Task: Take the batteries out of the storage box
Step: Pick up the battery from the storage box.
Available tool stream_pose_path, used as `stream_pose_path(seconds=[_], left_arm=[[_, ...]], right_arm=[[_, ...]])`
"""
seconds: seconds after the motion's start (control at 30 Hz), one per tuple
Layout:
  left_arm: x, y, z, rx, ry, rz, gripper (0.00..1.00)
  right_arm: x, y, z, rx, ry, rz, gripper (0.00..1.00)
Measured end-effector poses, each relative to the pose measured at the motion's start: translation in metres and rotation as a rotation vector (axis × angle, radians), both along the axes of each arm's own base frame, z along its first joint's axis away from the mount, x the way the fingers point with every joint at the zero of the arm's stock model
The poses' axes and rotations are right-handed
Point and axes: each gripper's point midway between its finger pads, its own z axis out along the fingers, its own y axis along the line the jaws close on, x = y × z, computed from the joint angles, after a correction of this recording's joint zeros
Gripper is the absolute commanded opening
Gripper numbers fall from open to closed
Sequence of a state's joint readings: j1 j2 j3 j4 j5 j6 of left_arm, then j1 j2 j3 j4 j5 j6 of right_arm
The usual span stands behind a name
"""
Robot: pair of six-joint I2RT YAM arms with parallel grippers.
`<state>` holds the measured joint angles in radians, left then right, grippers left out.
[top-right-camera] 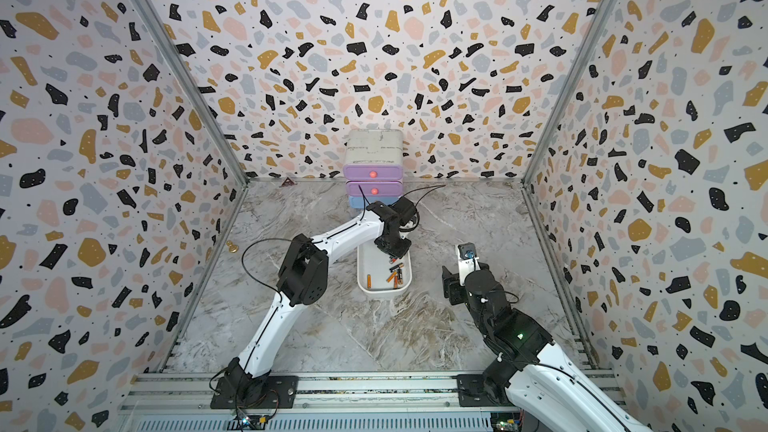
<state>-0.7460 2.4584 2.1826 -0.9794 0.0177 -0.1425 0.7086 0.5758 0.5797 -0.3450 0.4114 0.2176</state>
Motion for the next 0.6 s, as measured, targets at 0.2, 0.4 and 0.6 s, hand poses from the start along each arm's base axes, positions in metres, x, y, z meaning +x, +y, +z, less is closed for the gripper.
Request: stream_pose_path(seconds=[0.2,0.4,0.6], left_arm=[[0.0022,-0.0009,-0.0010,-0.007,-0.010,0.009,0.21],[0.0017,0.0007,-0.0018,-0.027,-0.009,0.019,0.27],[0.0033,0.0032,-0.0041,-0.061,-0.014,0.051,0.32]], right_arm=[[-0.0002,0.0006,-0.0002,-0.004,0.000,0.005,0.72],[0.0004,0.0008,-0.0015,-0.017,0.002,0.008,0.72],[0.0016,0.0012,-0.0045,-0.028,0.011,0.006,0.72]])
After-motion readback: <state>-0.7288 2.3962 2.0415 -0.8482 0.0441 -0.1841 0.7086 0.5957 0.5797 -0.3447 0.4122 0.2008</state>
